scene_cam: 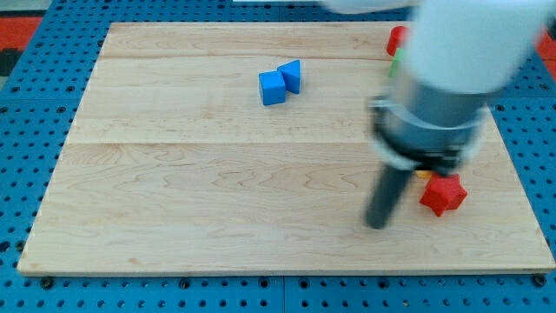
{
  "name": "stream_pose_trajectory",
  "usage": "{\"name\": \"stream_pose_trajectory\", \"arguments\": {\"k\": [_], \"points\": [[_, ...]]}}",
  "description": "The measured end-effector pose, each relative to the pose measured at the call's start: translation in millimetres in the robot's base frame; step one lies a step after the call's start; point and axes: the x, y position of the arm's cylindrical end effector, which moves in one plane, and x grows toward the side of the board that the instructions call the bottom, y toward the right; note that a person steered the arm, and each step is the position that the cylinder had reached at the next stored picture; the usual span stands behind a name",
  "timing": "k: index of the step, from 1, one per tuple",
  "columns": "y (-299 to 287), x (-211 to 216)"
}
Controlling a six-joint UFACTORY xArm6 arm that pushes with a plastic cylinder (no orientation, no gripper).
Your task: Separate the blue cube from the blue triangle
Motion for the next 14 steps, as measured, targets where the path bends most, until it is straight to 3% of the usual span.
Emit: {"name": "stream_pose_trajectory", "arguments": {"k": [1,3,4,5,6,10,12,14], "points": [[-43.6,-72.8],[48.5,-213.0],[-6.3,-270.1],[-76.7,-262.6],[-79.6,-262.3],[-76.3,-156.1],[-76.3,-142.5],[-97.9,-170.6]]}}
